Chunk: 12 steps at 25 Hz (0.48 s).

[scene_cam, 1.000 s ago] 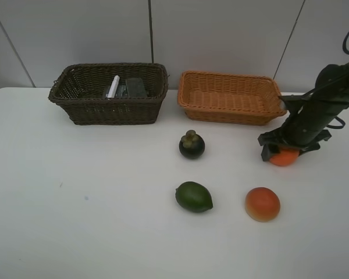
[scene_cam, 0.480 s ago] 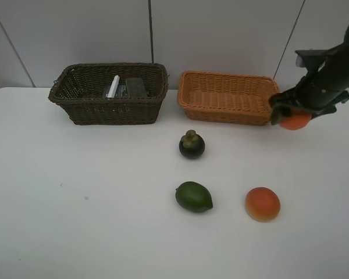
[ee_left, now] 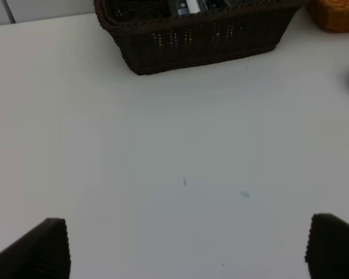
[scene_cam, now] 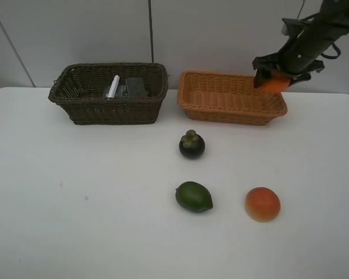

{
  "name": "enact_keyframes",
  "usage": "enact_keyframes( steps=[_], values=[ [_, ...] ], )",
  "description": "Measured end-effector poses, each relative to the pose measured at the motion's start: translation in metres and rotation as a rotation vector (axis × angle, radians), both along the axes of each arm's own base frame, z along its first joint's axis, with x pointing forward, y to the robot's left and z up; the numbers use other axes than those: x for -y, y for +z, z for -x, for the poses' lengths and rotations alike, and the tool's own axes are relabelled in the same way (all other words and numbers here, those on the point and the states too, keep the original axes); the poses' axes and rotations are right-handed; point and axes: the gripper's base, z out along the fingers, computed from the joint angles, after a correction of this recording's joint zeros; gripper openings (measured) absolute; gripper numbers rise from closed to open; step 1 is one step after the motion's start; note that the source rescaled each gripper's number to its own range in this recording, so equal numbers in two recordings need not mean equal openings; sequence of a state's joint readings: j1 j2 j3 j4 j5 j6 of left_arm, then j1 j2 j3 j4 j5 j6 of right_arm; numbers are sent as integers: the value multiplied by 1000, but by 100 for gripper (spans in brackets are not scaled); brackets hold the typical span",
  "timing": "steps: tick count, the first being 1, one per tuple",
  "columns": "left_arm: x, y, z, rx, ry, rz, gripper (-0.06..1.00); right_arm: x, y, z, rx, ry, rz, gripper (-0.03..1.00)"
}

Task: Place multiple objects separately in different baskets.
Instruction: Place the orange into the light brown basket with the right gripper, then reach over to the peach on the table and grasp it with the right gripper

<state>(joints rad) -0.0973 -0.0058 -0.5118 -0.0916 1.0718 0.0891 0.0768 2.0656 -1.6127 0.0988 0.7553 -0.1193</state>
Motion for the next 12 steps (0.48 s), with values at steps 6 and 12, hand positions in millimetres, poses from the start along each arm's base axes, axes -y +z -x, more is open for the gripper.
enact_keyframes(
  steps=[6,12],
  values=[
    [0,0,0,0,0,0,100,0,-12,-14,-6,-26,0,91],
    [0,0,0,0,0,0,100,0,-6,-5,-82,-46,-7,100]
  ],
)
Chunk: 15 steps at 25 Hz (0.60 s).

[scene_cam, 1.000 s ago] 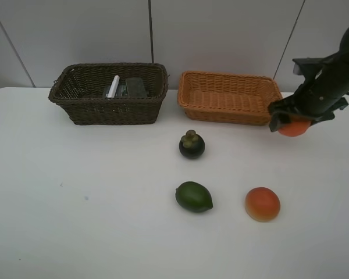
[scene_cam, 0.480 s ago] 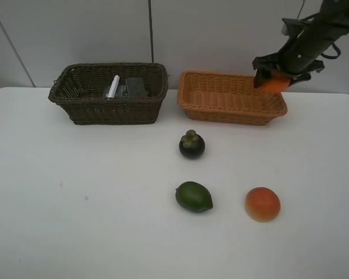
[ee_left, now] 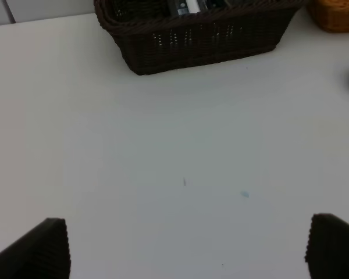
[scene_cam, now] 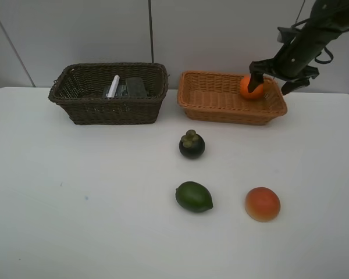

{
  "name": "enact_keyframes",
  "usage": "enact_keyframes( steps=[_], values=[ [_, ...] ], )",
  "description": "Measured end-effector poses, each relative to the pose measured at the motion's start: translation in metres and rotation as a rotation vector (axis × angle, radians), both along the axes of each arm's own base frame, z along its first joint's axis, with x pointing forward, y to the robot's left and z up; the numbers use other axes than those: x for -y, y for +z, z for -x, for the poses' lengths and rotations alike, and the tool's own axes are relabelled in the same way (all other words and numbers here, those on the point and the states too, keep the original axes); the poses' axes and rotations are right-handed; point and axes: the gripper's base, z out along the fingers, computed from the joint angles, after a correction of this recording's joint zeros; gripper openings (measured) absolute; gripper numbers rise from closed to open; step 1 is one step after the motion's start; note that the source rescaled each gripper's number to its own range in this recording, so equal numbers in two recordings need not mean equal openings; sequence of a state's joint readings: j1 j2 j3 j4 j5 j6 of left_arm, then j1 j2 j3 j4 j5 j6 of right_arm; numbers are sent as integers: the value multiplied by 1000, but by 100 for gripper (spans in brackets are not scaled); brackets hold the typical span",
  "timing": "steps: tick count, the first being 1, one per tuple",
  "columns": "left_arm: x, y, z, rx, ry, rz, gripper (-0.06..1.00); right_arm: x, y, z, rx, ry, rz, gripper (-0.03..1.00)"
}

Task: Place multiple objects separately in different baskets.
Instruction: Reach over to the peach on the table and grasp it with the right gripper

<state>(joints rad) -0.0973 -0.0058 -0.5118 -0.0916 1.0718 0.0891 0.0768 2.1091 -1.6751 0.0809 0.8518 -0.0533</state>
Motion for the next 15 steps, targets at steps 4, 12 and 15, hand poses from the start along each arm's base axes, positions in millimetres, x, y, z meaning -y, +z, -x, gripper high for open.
enact_keyframes(
  steps=[4,12,15],
  values=[
    [0,0,0,0,0,0,100,-1,29,19,-70,-3,-23,100],
    [0,0,0,0,0,0,100,-1,66,52,-192,15,-41,100],
    [0,0,0,0,0,0,100,0,65,71,-230,12,-38,100]
  ],
)
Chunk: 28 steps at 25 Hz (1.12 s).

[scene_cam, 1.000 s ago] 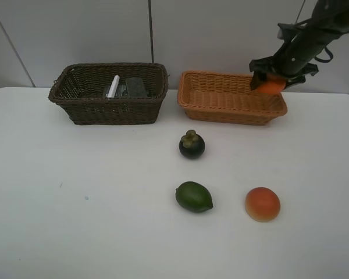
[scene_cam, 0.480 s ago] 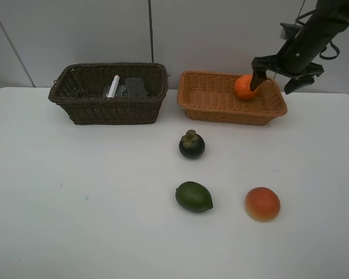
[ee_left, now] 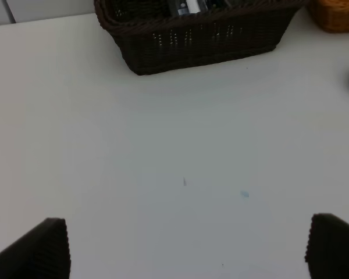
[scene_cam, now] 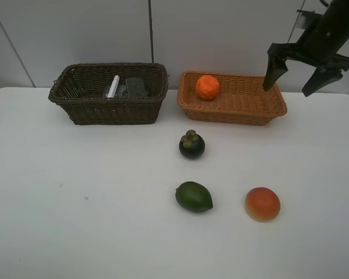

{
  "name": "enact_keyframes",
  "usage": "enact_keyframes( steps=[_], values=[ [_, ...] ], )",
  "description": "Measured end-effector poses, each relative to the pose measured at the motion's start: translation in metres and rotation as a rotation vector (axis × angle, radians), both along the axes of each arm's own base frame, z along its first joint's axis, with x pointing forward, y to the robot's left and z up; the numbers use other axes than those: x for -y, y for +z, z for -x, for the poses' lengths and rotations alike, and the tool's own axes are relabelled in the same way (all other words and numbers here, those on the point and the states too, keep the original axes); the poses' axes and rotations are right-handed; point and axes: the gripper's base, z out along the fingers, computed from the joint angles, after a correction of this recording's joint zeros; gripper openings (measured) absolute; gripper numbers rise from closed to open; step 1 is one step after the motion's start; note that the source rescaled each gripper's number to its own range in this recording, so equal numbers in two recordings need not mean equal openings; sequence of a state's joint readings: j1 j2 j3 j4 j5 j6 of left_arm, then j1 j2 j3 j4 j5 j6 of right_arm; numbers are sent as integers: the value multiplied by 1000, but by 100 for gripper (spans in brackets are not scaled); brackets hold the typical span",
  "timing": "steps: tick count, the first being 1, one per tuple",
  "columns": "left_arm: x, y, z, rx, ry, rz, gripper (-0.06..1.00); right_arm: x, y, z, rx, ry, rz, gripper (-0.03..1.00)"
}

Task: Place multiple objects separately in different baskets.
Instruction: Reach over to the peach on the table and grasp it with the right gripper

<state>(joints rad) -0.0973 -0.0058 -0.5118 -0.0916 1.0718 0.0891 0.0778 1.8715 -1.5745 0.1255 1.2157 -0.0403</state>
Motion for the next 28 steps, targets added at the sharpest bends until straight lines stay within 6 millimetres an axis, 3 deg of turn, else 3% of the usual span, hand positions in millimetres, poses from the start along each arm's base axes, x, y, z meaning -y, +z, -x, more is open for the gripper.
enact_keyframes(
  steps=[3,6,13,20,28],
  values=[
    [0,0,0,0,0,0,100,0,-11,26,-70,6,14,100],
    [0,0,0,0,0,0,100,-4,-36,59,-182,25,30,100],
    [0,0,0,0,0,0,100,-28,-88,100,-219,108,61,100],
    [0,0,0,0,0,0,100,-52,-115,124,-180,199,76,100],
    [0,0,0,0,0,0,100,-53,-131,133,-131,177,54,100]
  ],
)
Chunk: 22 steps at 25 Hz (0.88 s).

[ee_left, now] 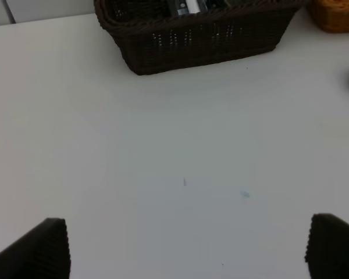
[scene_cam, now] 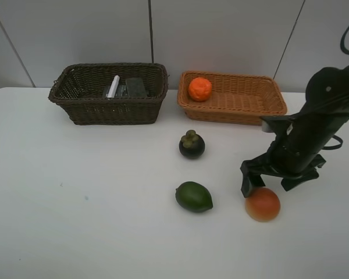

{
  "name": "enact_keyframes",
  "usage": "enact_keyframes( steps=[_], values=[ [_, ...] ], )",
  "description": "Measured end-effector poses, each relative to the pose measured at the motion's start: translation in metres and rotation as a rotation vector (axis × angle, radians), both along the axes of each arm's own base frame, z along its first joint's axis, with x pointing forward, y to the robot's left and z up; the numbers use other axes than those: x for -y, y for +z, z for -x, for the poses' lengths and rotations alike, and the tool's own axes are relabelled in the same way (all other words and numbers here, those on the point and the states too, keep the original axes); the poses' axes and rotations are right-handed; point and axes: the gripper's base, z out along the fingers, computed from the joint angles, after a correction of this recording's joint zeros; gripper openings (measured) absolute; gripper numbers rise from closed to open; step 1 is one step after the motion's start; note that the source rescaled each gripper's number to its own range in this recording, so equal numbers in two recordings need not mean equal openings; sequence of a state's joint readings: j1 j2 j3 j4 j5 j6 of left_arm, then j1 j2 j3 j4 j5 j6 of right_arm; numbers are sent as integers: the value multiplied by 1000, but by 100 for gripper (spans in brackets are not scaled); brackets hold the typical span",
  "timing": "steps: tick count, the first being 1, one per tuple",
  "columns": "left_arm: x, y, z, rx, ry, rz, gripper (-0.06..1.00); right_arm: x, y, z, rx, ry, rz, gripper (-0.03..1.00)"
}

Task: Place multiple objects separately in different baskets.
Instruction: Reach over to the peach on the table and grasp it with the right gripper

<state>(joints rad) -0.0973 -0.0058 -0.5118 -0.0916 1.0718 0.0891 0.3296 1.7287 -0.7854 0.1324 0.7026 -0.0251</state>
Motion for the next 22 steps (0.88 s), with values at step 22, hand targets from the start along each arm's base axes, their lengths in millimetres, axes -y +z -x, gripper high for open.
enact_keyframes(
  steps=[22],
  values=[
    [0,0,0,0,0,0,100,3,-31,13,-31,-57,-6,96]
  ],
)
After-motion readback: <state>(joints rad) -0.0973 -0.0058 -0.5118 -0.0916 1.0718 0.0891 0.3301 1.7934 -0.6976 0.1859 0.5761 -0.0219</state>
